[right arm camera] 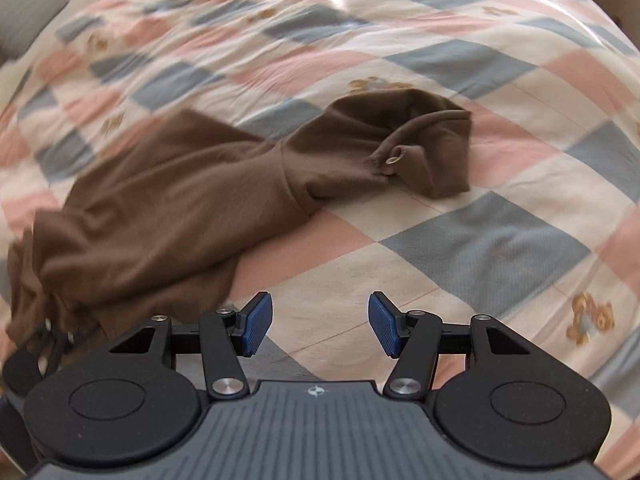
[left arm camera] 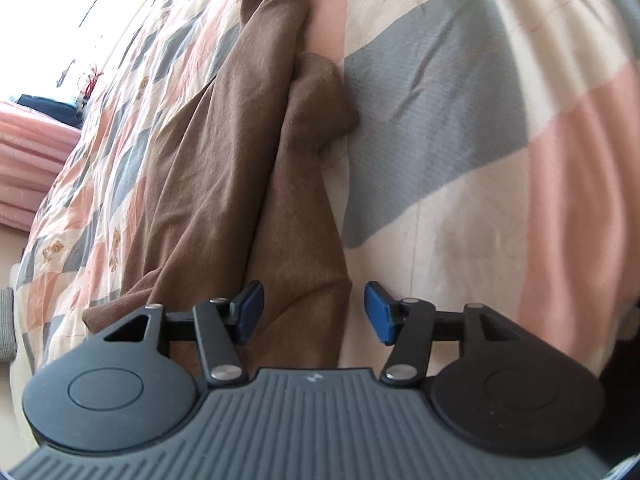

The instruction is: Fold clothes

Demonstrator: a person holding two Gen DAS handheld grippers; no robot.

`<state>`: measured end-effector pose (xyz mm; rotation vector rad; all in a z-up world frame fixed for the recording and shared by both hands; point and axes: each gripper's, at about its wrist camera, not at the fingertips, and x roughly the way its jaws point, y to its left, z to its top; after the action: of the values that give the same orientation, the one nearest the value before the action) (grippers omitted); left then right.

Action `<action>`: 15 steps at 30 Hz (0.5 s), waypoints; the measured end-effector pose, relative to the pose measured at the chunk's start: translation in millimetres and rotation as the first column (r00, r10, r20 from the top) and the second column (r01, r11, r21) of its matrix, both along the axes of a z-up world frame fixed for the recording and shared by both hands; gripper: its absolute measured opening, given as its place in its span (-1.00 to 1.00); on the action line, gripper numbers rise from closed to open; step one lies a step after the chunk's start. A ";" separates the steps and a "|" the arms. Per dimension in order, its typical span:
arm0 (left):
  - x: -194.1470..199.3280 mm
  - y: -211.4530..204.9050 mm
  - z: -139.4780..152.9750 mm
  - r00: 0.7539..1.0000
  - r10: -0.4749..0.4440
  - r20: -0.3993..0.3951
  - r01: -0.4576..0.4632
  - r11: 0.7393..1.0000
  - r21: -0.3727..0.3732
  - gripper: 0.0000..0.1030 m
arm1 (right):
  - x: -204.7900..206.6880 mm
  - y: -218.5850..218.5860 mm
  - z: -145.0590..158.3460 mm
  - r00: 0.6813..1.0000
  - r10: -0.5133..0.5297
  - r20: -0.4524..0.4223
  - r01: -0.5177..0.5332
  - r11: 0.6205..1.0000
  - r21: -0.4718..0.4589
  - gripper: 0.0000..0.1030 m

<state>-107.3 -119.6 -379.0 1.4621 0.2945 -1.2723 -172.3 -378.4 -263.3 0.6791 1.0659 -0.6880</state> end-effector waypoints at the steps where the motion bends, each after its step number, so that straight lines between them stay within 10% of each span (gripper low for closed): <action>1: -0.6 -3.4 -0.4 1.000 0.015 0.004 -0.015 1.000 -0.001 0.01 | 1.2 -1.0 -2.6 1.000 0.021 -0.006 -0.021 1.000 0.002 0.10; 5: -0.4 -14.3 -1.7 0.996 0.088 0.005 -0.088 0.996 -0.001 -0.02 | 6.1 -10.1 -10.7 0.995 0.097 -0.017 -0.097 0.995 0.007 0.12; 10: 3.8 -28.0 12.4 0.965 0.239 -0.109 -0.234 0.971 0.053 -0.81 | 14.2 -23.1 -12.2 0.977 0.213 -0.014 -0.213 0.977 0.017 0.12; 12: 8.1 -32.5 25.7 0.916 0.357 -0.183 -0.349 0.934 0.077 -0.83 | 18.3 -26.9 -9.1 0.963 0.271 -0.009 -0.271 0.962 0.023 0.13; 15: 21.1 -36.7 41.7 0.750 0.567 -0.342 -0.529 0.824 0.206 -0.72 | 23.4 -29.1 -3.6 0.937 0.349 -0.009 -0.348 0.937 0.035 0.30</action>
<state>-86.2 -156.3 -337.3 1.0605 0.9971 -1.0493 -148.9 -407.5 -266.9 0.4945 1.1769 -0.3687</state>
